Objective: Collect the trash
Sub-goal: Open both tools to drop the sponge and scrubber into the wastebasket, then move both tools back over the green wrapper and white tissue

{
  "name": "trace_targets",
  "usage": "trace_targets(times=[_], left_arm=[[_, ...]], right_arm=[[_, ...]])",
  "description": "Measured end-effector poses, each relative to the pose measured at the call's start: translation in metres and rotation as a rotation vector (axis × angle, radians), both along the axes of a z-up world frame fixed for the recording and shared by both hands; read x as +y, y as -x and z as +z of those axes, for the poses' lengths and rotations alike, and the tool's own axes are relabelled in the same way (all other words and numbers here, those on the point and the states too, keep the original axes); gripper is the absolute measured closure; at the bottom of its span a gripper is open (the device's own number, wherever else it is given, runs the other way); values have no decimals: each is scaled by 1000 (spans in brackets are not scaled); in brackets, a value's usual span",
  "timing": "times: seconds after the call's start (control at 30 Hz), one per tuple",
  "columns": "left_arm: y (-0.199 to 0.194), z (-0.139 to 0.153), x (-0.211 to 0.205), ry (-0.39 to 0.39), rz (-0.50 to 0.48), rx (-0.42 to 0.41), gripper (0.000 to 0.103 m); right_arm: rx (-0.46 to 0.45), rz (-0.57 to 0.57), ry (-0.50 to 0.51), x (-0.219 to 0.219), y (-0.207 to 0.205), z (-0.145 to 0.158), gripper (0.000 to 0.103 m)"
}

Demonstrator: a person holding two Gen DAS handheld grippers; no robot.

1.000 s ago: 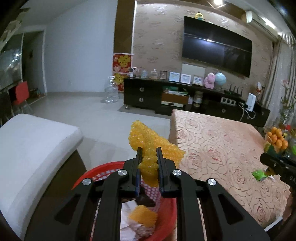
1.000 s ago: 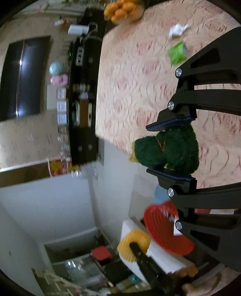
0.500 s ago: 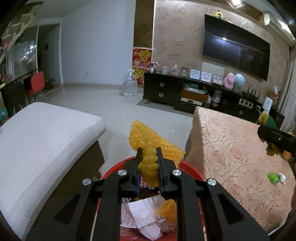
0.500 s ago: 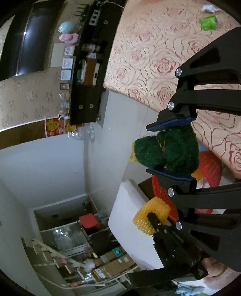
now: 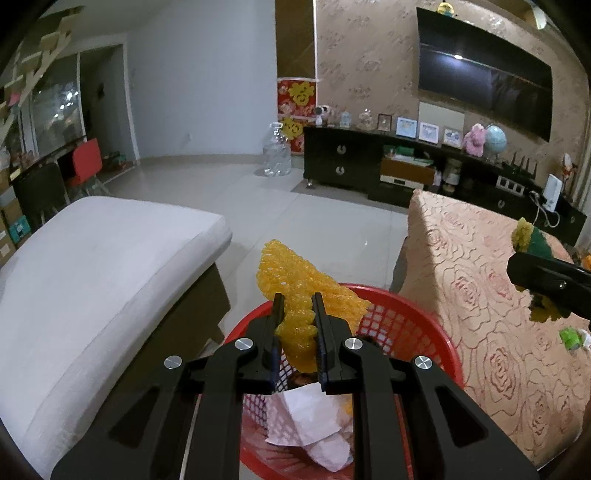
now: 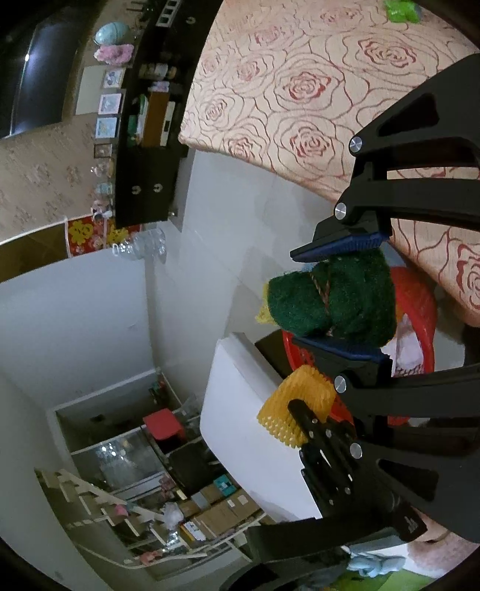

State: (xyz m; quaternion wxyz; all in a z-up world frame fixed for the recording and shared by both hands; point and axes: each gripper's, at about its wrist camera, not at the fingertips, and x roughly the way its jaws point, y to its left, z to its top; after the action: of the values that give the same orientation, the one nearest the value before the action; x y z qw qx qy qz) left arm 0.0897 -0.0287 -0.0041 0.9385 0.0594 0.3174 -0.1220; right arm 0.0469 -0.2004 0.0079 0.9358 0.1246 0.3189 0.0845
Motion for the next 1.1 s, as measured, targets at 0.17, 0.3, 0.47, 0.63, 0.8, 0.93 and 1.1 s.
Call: trace_targets(times=[0.17, 0.3, 0.47, 0.63, 0.8, 0.93, 1.1], left_arm=[[-5, -9, 5, -25, 15, 29, 89], [-6, -15, 6, -48, 11, 51, 89], [-7, -21, 7, -63, -3, 84, 83], [-9, -23, 10, -50, -5, 101, 64], [-10, -21, 15, -25, 8, 105, 37], [-8, -20, 17, -15, 9, 99, 31], [-6, -13, 16, 14, 13, 74, 27]], right_arm=[[20, 31, -4, 11, -8, -7, 64], [43, 48, -15, 16, -14, -14, 64], [72, 72, -39, 21, -22, -22, 63], [99, 95, -68, 27, -26, -28, 46], [104, 86, -77, 27, -23, -29, 37], [95, 71, -71, 22, -20, -28, 36], [83, 36, -58, 10, -14, -25, 36]])
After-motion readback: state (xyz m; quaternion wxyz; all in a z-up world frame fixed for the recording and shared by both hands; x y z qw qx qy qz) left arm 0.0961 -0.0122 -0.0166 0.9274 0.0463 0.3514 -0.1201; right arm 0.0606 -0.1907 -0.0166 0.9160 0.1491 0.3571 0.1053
